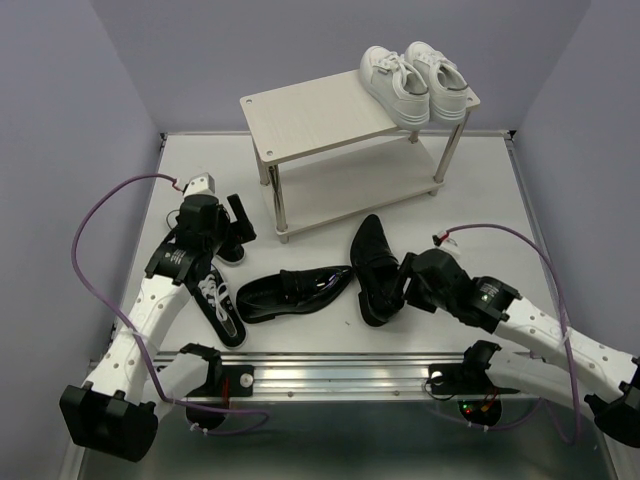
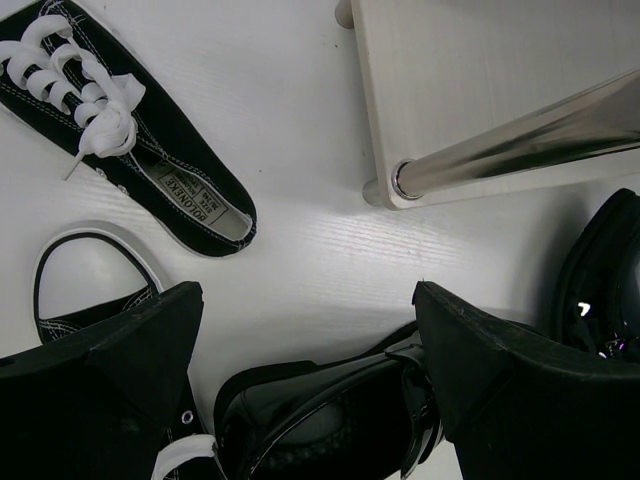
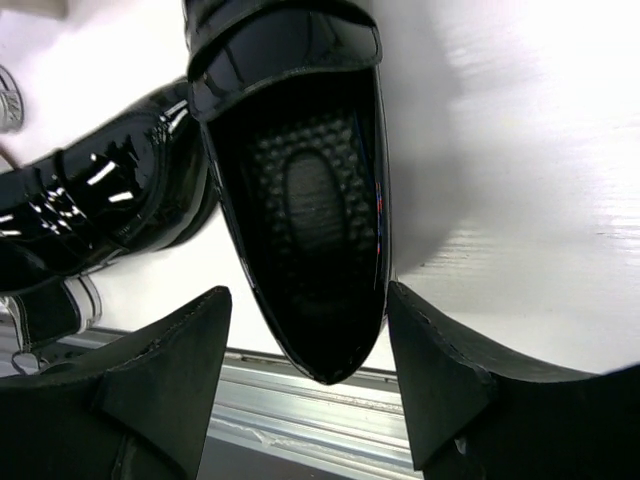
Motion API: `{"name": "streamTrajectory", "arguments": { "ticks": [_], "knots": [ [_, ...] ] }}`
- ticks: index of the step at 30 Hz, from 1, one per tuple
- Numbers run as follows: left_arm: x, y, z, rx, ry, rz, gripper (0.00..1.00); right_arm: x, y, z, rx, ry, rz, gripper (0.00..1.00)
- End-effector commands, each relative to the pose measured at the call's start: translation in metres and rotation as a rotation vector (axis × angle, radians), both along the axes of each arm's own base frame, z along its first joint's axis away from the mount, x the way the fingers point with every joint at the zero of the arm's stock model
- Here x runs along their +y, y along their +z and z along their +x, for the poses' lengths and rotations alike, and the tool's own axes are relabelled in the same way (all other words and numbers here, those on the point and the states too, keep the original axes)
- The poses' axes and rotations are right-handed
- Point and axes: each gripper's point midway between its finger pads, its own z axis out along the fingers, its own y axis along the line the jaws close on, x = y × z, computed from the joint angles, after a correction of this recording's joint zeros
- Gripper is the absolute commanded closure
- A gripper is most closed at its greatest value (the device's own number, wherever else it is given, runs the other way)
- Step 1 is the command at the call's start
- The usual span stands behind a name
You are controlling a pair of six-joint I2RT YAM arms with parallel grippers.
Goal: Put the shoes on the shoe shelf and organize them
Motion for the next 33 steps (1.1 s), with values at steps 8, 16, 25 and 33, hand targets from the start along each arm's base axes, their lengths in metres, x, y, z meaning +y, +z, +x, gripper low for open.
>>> {"name": "streamTrajectory", "arguments": {
  "ticks": [8,16,25,33],
  "knots": [
    [-0.001,0.002,0.001,-0.031,0.004,-0.019,0.01,-0.039,0.005,0.012,-0.062,-0.187,-0.066,0.30],
    [-0.001,0.000,0.000,-0.029,0.011,-0.026,0.01,-0.007,-0.029,0.009,0.012,-0.067,-0.037,0.42],
    [0.002,0.006,0.000,-0.041,0.023,-0.020,0.01,-0.002,-0.015,0.023,-0.052,-0.006,-0.091,0.99],
    [0.002,0.006,0.003,-0.041,0.027,-0.017,0.01,-0.042,0.044,0.041,-0.131,-0.039,-0.369,0.99]
  ]
}}
